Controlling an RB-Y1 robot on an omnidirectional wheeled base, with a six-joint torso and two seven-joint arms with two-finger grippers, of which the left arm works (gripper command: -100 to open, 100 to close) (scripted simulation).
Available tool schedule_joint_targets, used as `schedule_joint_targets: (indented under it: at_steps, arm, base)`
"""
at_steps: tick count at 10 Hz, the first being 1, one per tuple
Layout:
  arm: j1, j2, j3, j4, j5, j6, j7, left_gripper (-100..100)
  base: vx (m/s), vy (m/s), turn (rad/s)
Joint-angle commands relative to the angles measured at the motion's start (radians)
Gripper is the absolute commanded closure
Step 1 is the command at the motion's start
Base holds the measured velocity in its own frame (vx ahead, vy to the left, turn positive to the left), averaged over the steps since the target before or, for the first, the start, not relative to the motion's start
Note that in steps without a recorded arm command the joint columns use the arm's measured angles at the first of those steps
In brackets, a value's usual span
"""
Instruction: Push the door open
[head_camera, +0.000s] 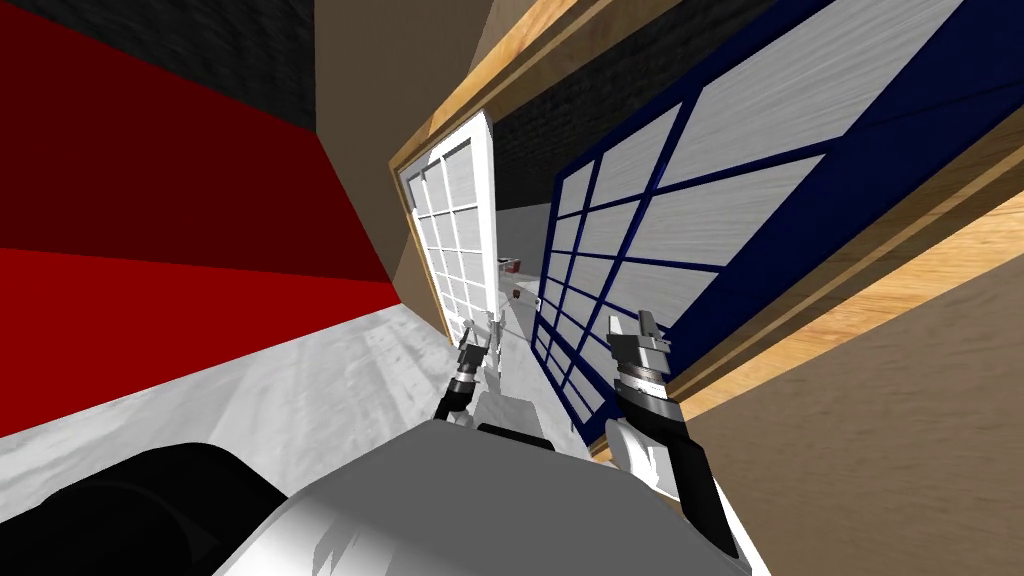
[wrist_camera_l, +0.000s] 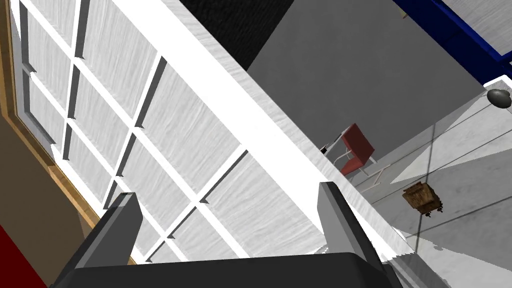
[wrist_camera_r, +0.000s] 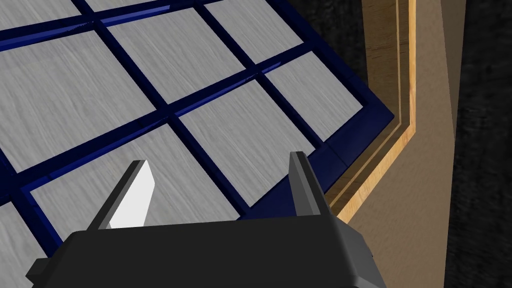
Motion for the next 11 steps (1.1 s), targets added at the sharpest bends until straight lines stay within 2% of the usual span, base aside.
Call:
schedule_joint_targets:
  at_steps: [1, 6, 7, 11]
  arm:
    - [-0.003, 0.002, -0.026, 0.043, 0.027, -0.015, 0.039, -100]
    - [-0.034, 0.008, -0.092, 0.185, 0.116, -0.056, 0.158, -100]
    - [-0.034, 0.008, -0.092, 0.192, 0.116, -0.056, 0.158, -100]
    - [-0.059, 0.013, -0.143, 0.308, 0.184, -0.088, 0.249, -100]
  base:
    - [0.074, 0.106, -0.160]
    - [0.056, 0.133, -0.143]
    - [0.037, 0.086, -0.051]
    - [0.053, 0.096, -0.127]
